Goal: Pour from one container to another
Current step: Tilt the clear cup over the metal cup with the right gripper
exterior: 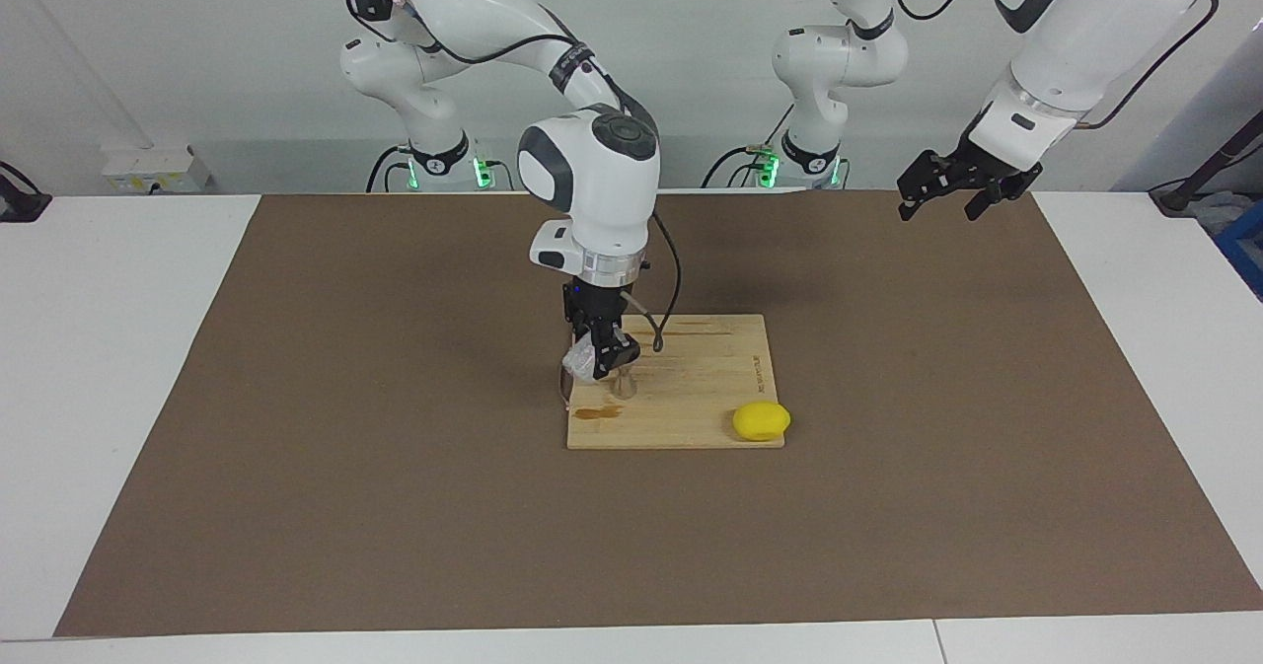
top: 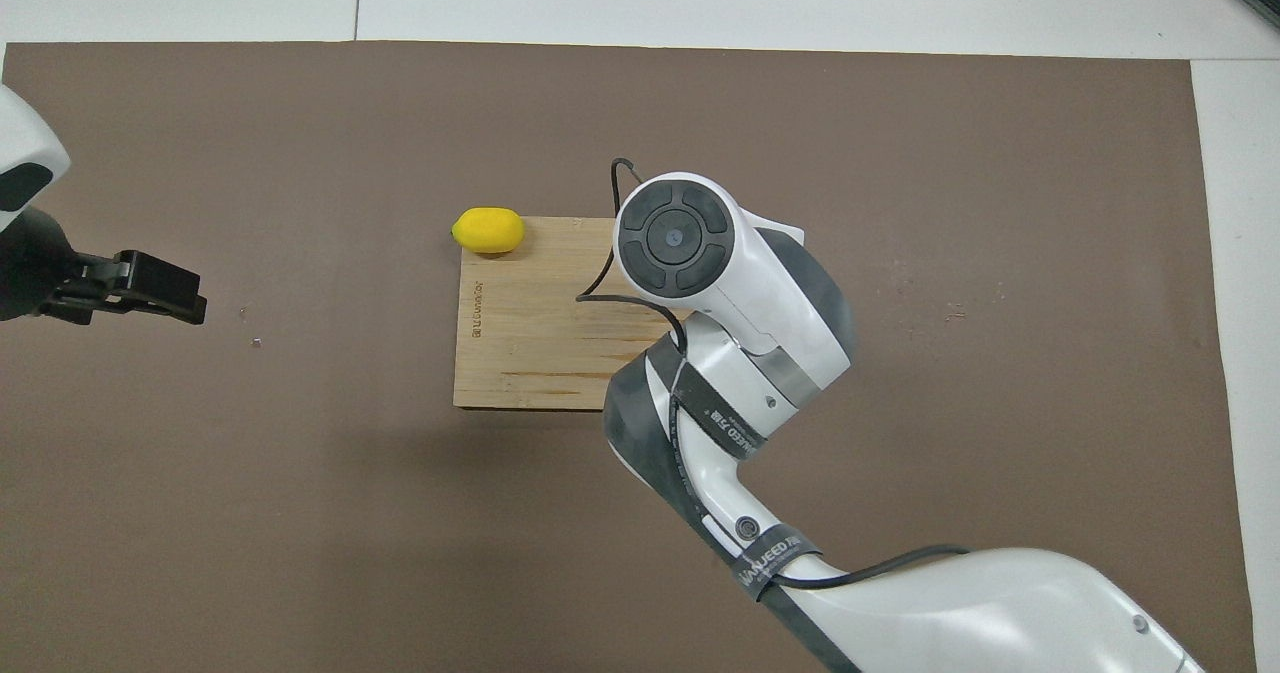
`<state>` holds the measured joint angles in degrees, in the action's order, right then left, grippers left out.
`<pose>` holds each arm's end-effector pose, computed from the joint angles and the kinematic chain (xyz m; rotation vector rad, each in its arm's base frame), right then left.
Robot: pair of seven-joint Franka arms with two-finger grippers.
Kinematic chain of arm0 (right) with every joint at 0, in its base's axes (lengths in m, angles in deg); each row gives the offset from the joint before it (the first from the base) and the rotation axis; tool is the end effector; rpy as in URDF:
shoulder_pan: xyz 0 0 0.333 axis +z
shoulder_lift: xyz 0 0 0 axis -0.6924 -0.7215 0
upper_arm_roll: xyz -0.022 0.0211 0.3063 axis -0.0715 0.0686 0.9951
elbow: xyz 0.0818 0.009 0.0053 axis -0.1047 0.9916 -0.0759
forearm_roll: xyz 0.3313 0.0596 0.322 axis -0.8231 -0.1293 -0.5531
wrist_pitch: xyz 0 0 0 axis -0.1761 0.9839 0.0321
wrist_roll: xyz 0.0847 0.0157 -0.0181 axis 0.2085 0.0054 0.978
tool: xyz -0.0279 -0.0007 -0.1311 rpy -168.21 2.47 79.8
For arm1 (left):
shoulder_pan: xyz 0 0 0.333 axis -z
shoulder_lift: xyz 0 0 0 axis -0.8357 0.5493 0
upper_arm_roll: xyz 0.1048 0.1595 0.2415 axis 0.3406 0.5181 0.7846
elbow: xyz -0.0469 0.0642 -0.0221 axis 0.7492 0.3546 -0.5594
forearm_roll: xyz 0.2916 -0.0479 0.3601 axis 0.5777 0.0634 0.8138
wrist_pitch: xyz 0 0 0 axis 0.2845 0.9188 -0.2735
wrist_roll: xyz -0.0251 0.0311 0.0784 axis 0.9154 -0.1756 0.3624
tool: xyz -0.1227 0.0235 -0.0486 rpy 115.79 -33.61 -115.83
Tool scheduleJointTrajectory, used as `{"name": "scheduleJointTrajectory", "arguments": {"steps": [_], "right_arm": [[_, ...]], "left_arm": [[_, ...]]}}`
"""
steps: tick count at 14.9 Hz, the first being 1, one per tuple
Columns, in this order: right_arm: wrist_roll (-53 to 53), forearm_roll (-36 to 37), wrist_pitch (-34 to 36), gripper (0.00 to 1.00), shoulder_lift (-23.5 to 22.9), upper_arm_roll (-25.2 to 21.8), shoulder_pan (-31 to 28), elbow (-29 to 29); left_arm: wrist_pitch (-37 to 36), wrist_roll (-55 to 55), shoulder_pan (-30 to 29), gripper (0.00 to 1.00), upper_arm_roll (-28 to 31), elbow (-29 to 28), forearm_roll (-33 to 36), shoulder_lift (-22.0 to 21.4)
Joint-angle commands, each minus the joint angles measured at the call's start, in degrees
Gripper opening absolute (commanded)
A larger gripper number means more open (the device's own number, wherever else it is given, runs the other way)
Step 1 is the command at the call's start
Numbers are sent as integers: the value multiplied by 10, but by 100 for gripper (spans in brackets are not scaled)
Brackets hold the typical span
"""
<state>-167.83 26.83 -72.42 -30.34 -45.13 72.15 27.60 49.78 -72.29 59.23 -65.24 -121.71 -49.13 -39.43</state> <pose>0.6535 0.3876 0.3592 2.6919 -1.4878 0.4387 0.6097 -0.0427 0.5765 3.0859 -0.1372 -0.1467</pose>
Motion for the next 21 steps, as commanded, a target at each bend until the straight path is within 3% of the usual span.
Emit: {"name": "scheduleJointTrajectory", "arguments": {"steps": [1, 21], "right_arm": [[-14, 23, -1, 0, 0, 1, 1, 0], [-10, 116, 7, 1, -7, 1, 28, 4]], "left_arm": [[-4, -9, -27, 100, -32, -2, 12, -4], [25, -5, -25, 100, -39, -11, 24, -16]]}}
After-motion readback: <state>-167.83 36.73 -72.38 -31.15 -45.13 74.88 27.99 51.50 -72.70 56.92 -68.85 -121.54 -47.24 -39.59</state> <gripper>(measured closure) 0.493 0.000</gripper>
